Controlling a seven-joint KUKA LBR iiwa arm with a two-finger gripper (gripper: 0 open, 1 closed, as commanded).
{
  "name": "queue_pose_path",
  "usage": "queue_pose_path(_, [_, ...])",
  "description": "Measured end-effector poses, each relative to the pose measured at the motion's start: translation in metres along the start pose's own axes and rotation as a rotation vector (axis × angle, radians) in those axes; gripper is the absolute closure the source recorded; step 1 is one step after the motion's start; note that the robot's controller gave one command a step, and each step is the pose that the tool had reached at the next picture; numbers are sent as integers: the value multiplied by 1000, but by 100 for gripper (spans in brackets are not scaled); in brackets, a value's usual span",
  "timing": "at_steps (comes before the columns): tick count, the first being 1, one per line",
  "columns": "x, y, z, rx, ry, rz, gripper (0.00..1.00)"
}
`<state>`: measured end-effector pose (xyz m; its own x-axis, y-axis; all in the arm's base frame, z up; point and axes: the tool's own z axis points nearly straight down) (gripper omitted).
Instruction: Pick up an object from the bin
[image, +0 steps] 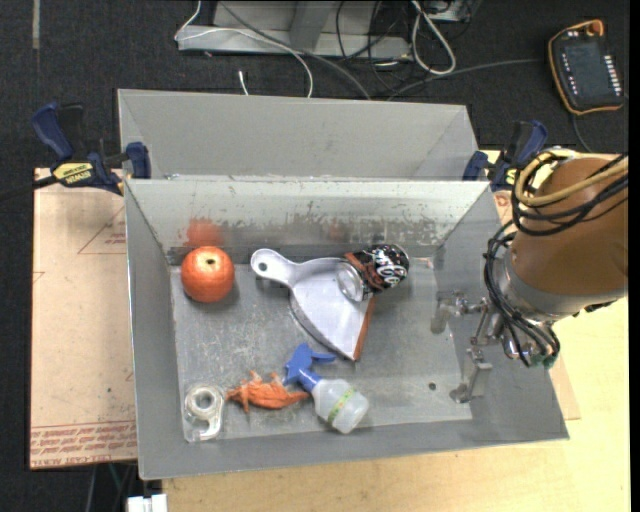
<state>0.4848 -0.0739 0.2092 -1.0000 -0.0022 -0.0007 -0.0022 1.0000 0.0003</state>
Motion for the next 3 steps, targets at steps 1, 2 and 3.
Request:
queue_pose_path(1, [0, 0, 0, 0, 0, 0, 0])
queue_pose_path(2, [-29, 53, -102, 0, -1, -44, 0])
queue_pose_path(3, [-35, 69, -136, 0, -5, -51, 0])
